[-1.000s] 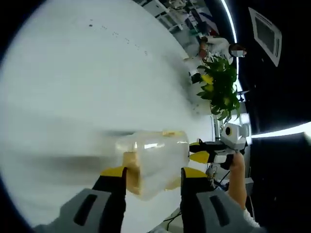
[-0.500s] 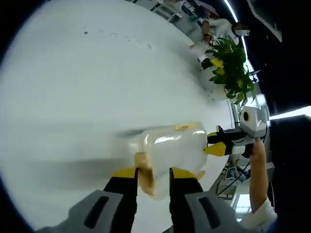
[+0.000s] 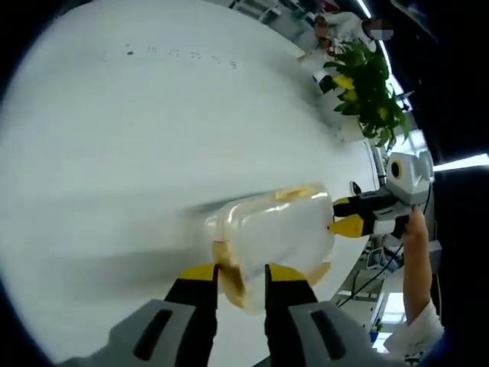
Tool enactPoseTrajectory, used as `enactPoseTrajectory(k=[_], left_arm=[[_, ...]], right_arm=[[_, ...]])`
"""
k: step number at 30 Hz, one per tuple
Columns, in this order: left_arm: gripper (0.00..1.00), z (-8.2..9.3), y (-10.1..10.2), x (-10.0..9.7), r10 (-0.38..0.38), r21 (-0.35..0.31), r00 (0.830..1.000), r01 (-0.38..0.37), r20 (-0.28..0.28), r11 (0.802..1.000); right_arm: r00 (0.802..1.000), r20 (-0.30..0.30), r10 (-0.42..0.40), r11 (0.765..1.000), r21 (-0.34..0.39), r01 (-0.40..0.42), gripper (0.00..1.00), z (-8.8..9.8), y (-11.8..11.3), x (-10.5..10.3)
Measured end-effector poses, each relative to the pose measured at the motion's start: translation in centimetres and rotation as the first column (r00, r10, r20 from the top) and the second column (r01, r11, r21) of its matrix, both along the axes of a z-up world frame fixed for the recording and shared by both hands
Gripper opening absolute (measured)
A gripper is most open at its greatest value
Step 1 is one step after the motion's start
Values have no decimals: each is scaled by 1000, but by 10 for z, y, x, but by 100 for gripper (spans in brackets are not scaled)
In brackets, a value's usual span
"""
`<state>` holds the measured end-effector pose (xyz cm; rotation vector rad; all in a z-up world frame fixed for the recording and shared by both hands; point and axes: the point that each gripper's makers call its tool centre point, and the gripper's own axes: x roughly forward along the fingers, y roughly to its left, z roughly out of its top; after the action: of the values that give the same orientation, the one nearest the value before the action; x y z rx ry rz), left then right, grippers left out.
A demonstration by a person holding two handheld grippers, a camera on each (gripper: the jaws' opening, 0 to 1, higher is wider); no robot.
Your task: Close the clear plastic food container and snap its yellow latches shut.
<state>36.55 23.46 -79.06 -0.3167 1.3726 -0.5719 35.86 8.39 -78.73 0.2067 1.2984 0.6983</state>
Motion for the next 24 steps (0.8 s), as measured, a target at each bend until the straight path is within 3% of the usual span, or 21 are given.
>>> enactPoseTrajectory(k=[16, 24], left_arm=[[13, 4, -1, 0, -47, 36, 999, 46, 24, 998], [12, 3, 1, 0, -35, 27, 999, 34, 10, 999]], right_arm=[[1000, -1, 5, 1000, -11, -5, 23, 0, 1, 9], [1000, -1, 9, 1000, -3, -9, 23, 0, 3, 5]])
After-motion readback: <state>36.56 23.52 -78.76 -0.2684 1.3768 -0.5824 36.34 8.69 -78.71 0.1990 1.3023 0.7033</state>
